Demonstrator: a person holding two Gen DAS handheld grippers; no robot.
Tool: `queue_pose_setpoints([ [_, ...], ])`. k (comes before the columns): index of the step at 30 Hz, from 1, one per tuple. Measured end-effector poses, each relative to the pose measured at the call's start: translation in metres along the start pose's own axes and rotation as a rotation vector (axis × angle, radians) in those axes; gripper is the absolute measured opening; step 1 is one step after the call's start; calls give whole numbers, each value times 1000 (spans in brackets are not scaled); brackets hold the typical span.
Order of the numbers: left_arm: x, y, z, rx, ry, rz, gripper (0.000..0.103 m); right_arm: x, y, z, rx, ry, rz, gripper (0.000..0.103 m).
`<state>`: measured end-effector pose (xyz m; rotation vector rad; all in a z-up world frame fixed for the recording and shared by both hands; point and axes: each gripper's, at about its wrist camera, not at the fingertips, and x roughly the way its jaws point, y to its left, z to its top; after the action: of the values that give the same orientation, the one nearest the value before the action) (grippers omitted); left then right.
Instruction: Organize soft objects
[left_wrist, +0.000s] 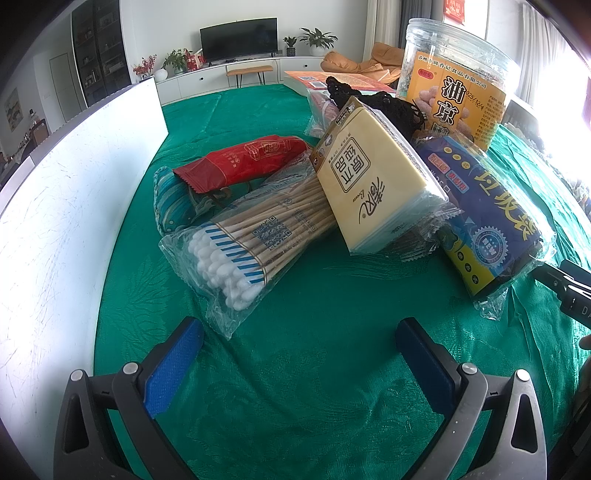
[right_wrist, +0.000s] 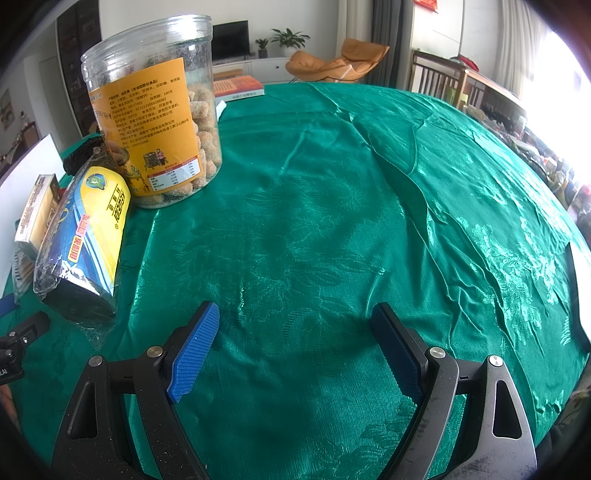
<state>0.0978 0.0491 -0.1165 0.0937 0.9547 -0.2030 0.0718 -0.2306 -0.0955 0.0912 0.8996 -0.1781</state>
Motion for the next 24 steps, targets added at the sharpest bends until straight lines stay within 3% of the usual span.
queue_pose_setpoints([
  [21, 0, 0, 0, 0, 0, 0, 103, 1, 0, 0, 2, -1, 3, 87],
  [23, 0, 1, 0, 0, 0, 0, 103, -2, -2, 0, 13, 1, 29, 87],
  [24, 0, 0, 0, 0, 0, 0, 103, -4, -7, 1, 39, -6, 81, 87],
])
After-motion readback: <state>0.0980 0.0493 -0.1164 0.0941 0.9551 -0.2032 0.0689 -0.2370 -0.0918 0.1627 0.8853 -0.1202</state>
